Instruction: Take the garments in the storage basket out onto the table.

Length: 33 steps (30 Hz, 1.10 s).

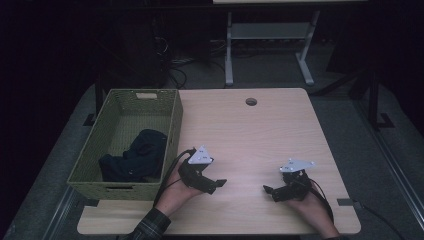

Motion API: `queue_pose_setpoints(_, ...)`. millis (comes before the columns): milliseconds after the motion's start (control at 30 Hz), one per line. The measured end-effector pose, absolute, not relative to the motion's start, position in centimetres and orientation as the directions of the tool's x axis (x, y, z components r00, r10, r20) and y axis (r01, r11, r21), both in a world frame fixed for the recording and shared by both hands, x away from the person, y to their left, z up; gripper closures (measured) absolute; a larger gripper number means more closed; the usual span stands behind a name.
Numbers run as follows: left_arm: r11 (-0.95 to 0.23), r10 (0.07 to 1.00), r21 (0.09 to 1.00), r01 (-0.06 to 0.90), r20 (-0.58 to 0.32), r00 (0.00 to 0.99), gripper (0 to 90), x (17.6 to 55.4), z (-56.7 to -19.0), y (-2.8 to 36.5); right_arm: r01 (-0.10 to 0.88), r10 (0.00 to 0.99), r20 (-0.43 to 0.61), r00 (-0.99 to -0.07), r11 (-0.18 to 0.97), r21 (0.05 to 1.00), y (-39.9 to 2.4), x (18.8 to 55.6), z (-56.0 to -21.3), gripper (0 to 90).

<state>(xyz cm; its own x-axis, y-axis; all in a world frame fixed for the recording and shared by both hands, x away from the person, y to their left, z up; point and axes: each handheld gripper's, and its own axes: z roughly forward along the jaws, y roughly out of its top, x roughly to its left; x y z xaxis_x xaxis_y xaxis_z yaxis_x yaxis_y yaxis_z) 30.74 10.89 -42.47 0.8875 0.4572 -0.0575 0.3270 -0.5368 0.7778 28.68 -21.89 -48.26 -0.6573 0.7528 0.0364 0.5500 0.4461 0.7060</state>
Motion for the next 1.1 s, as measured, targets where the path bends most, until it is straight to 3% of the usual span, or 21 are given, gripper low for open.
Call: queue_pose_setpoints(1100, -0.550, 0.427, 0.769, 0.328, -0.078, 0.901, 13.8, 31.0, -39.8, 10.9, 0.550, 0.753, 0.036, -0.657, 0.446, 0.707, -21.9, 28.7, -48.3, 3.2)
